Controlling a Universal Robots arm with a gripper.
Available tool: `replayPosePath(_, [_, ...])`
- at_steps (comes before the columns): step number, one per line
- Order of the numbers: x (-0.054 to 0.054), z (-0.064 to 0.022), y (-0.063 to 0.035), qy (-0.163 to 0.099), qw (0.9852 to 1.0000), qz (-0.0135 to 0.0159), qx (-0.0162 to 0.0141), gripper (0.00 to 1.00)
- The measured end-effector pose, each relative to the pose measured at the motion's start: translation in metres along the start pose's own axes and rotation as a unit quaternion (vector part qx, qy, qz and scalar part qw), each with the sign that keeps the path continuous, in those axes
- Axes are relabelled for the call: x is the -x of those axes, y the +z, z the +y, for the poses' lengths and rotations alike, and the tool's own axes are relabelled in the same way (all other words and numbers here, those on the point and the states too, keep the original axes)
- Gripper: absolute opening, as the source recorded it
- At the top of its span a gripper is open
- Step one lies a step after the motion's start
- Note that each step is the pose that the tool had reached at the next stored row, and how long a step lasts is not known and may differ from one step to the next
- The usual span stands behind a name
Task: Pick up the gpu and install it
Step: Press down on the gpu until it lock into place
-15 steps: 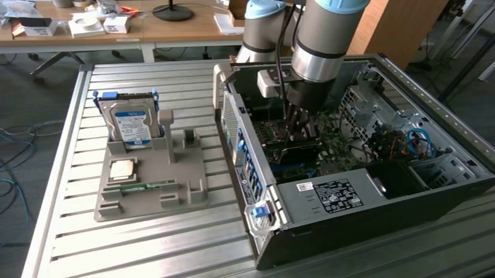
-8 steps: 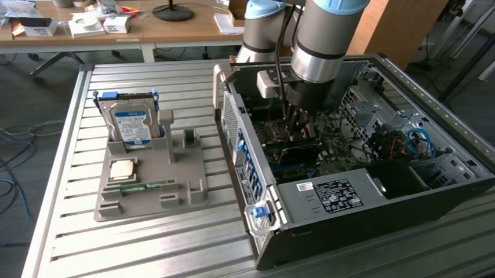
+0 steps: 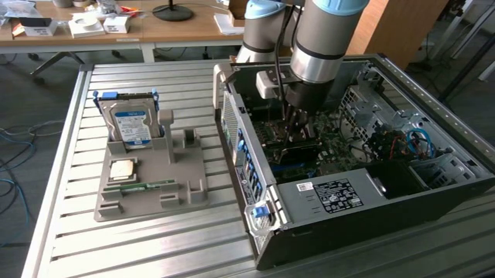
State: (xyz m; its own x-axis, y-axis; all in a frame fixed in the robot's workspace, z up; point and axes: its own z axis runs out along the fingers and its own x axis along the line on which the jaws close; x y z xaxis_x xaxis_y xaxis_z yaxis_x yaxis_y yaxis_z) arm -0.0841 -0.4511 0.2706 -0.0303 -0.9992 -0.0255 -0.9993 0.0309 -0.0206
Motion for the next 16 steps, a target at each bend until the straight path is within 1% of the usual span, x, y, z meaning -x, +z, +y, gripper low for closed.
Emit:
replayPosePath(8, [0.0,0.0003,0.0028,0.0,1.0,0.0,-0.0001,0.11])
replayPosePath(16, [0.0001,0.0003,0.003,0.0,1.0,-0.0001,0.0,0.11])
